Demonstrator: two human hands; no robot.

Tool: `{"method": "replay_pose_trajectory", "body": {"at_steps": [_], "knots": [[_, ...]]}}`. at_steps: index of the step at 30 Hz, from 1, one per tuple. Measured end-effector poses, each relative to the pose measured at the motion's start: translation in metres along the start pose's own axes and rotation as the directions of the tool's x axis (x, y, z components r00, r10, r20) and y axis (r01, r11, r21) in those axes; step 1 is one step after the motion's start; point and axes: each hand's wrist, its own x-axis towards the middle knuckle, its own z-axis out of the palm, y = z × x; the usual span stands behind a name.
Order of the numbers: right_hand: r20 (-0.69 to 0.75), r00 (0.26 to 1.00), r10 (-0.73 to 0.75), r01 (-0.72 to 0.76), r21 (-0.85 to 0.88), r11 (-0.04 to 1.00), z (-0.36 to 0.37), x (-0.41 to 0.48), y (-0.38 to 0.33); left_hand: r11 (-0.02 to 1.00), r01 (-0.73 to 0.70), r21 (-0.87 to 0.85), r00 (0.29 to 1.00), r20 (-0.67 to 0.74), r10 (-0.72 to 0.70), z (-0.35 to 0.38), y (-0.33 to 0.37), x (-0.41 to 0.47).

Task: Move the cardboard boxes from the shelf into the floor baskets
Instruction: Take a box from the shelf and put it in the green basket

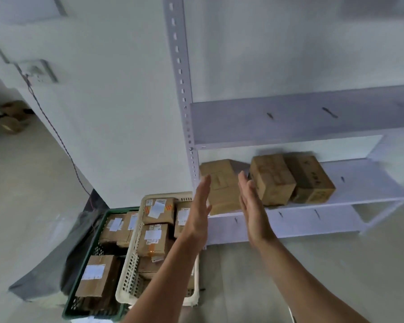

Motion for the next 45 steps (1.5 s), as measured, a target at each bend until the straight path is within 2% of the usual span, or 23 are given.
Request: {"method": "replay_pose_trajectory", "body": {"at_steps": [3,5,11,14,25,33,38,42,45], "knots": [[-0.057,0.998,0.016,-0.014,0.031,0.999,-0.034,-0.017,-0.014,0.997,0.036,-0.063,0.999,0.018,-0.035,0.037,0.002,-0.001],[-0.126,0.992,0.024,-0.027,-0.021,0.999,-0.059,-0.027,-0.023,0.995,0.059,-0.077,0.997,0.049,-0.055,0.065,0.0,-0.001],[-0.211,0.977,0.026,-0.024,0.011,1.0,-0.131,-0.028,-0.03,0.994,0.105,-0.022,0.984,0.148,-0.101,0.137,-0.008,0.021],[-0.263,0.963,0.061,-0.055,0.031,0.998,-0.172,-0.017,-0.026,0.991,0.135,-0.025,0.975,0.183,-0.128,0.171,-0.02,0.048],[-0.396,0.908,0.136,-0.178,-0.07,0.982,-0.309,0.052,-0.03,0.969,0.233,-0.078,0.94,0.273,-0.204,0.277,-0.041,0.154],[-0.393,0.902,0.177,-0.213,-0.049,0.976,-0.376,0.091,-0.024,0.962,0.269,-0.047,0.93,0.27,-0.248,0.32,-0.062,0.208],[-0.332,0.918,0.217,-0.241,-0.032,0.97,-0.434,0.119,-0.008,0.946,0.325,-0.008,0.933,0.163,-0.32,0.355,-0.092,0.242],[-0.25,0.931,0.266,-0.286,-0.045,0.957,-0.493,0.142,0.009,0.952,0.306,0.01,0.946,0.113,-0.305,0.39,-0.117,0.273],[-0.191,0.931,0.31,-0.327,-0.066,0.943,-0.536,0.162,0.026,0.936,0.351,-0.001,0.936,0.017,-0.351,0.417,-0.127,0.29]]}}
